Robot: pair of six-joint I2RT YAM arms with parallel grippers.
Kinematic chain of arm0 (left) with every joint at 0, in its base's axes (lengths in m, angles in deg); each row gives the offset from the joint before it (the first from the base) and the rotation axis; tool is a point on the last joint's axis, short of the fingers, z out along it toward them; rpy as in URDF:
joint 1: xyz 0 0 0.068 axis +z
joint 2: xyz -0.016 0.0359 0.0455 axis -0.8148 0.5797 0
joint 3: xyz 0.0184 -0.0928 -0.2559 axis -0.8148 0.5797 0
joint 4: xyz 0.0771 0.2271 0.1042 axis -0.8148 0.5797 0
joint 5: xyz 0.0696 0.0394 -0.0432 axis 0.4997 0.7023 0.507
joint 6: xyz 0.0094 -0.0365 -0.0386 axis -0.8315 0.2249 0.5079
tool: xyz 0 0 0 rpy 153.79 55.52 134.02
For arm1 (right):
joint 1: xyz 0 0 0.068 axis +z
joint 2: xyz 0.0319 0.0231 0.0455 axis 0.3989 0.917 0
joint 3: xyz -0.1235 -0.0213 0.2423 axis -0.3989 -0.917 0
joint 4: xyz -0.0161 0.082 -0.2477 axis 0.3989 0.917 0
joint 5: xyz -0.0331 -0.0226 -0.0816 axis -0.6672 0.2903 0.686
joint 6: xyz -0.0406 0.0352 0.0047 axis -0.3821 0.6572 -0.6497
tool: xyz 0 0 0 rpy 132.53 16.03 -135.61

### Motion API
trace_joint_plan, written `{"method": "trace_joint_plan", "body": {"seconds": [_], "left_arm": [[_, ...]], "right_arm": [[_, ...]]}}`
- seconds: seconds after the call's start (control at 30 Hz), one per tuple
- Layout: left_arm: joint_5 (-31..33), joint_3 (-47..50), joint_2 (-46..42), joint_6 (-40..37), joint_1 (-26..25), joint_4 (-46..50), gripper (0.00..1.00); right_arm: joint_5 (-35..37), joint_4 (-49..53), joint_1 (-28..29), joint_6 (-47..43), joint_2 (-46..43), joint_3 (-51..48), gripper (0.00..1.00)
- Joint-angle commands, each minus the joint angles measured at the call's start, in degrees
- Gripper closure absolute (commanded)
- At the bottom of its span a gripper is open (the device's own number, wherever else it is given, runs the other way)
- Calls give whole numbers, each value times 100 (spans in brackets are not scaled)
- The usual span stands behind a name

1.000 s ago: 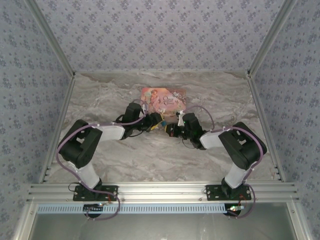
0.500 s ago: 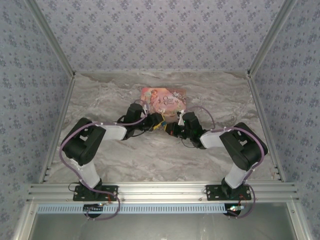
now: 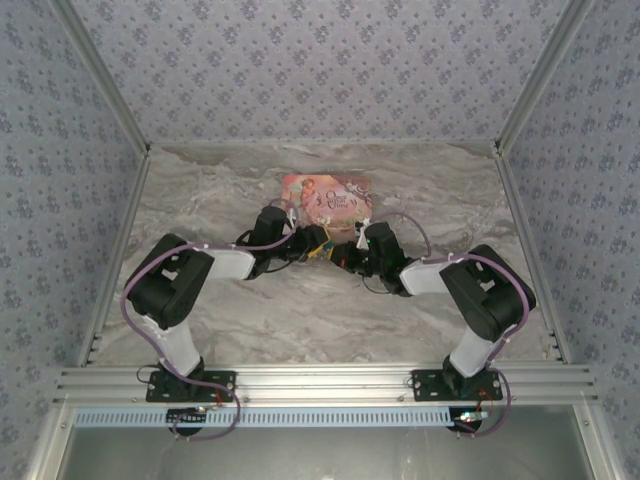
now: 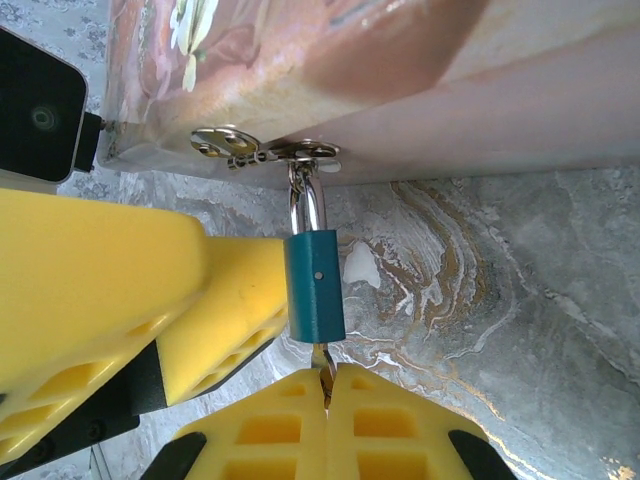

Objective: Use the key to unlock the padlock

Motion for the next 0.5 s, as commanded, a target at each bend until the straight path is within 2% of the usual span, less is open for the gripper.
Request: {"method": "trace_joint_plan", "body": {"seconds": [0.0,0.47], "left_arm": [[36,-113,111,115,-82,609,54],[-130,-232,249,193,-115,556,54]], "right_arm": [[-111,-58,-5,56,-168,164,100],[-189,-230,7,208,-174,205,100]]}}
